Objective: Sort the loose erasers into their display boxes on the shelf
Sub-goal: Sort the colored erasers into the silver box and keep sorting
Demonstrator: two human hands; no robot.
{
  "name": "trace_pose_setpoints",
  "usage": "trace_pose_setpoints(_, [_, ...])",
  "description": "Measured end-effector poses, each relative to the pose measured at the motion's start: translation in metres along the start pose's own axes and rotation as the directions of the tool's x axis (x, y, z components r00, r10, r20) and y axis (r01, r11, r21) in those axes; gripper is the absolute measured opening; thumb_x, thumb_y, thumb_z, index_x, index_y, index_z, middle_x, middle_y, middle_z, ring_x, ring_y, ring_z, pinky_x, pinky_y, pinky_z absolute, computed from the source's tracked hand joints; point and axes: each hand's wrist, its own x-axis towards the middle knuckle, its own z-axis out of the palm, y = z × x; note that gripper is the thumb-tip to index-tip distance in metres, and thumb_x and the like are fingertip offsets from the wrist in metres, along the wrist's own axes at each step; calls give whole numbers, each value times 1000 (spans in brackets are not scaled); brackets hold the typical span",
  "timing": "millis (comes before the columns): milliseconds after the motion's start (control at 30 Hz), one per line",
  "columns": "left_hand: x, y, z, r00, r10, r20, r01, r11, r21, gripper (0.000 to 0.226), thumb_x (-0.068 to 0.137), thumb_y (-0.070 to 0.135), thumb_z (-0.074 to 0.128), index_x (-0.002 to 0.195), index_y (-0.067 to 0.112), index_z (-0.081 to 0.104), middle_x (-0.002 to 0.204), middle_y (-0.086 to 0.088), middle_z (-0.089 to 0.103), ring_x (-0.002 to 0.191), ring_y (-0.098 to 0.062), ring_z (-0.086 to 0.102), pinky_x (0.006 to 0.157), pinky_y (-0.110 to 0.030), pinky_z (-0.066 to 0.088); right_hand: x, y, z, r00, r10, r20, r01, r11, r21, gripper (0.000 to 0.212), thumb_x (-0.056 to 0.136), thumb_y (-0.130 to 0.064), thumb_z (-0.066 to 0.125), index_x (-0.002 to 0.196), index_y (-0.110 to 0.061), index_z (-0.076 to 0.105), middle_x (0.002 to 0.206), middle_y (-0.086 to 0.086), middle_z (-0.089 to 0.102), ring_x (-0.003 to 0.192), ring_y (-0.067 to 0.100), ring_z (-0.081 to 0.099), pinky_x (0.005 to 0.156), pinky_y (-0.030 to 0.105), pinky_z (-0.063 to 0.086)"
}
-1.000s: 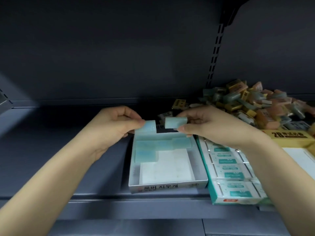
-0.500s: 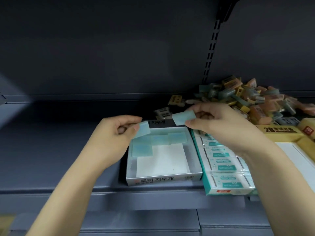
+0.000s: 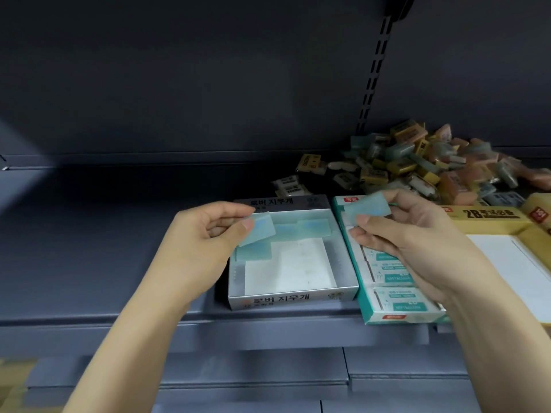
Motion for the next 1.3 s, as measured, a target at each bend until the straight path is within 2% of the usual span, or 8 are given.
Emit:
trace_pose_setpoints(200, [4,0,7,1000,-9,11,8,1000,30,18,82,13,68,78,31,71,79,14,72,74,2,64,68,-6,49,6,0,1,987,-136,-85,101,940,-327,20,80,-9,71,78,-29,71,73,-5,66,84,28,68,85,41,55])
trace_pose_setpoints(433, [7,0,15,997,-57,48,53,995,81,14,77,14,73,74,27,72,72,9,71,72,-1,65,70,-11,51,8,-7,8,987,-145,74,163,872,-463,19,83,-15,69,90,-33,67,83,-4,72,78,16,68,76,35,56])
trace_pose_setpoints(567, [9,0,22,997,0,83,-24,959,282,10,78,16,73,78,26,73,72,11,70,67,3,63,61,-5,45,17,-11,13,980,-143,138,195,814,-547,19,75,-15,76,86,-24,63,82,-1,66,64,4,59,64,20,51])
trace_pose_setpoints(733, [14,1,27,988,115,98,-147,878,455,10,77,20,75,74,29,72,79,16,61,73,-9,61,87,-37,48,24,-11,16,980,-96,174,191,705,-683,10,77,-20,75,79,-28,69,73,-10,67,61,-7,57,58,9,44])
trace_pose_setpoints(1033, [23,-3,31,971,149,186,-229,803,550,4,81,24,70,81,24,74,78,14,58,82,-14,60,93,-40,42,27,-15,17,982,-108,154,188,639,-746,9,81,-25,71,77,-32,69,72,-13,66,60,-8,55,51,0,36])
trace_pose_setpoints(1100, [24,-4,32,966,170,196,-254,761,597,7,83,29,67,84,28,73,73,18,53,82,-10,55,96,-32,32,27,-16,18,982,-106,153,186,634,-751,6,81,-25,70,79,-31,71,73,-13,66,61,-11,54,52,0,36])
trace_pose_setpoints(1200, [24,-6,32,958,202,206,-288,669,685,11,86,39,61,84,34,70,73,23,50,89,-3,50,74,-25,13,26,-17,19,982,-101,162,190,609,-770,8,81,-25,70,78,-32,69,73,-15,65,62,-15,53,52,-1,36])
trace_pose_setpoints(1300, [25,-6,33,952,218,216,-306,631,713,13,86,42,59,82,36,68,74,22,52,98,-6,48,71,-28,11,25,-19,20,982,-99,163,189,599,-778,10,82,-24,69,77,-32,69,73,-16,64,60,-17,51,49,0,35])
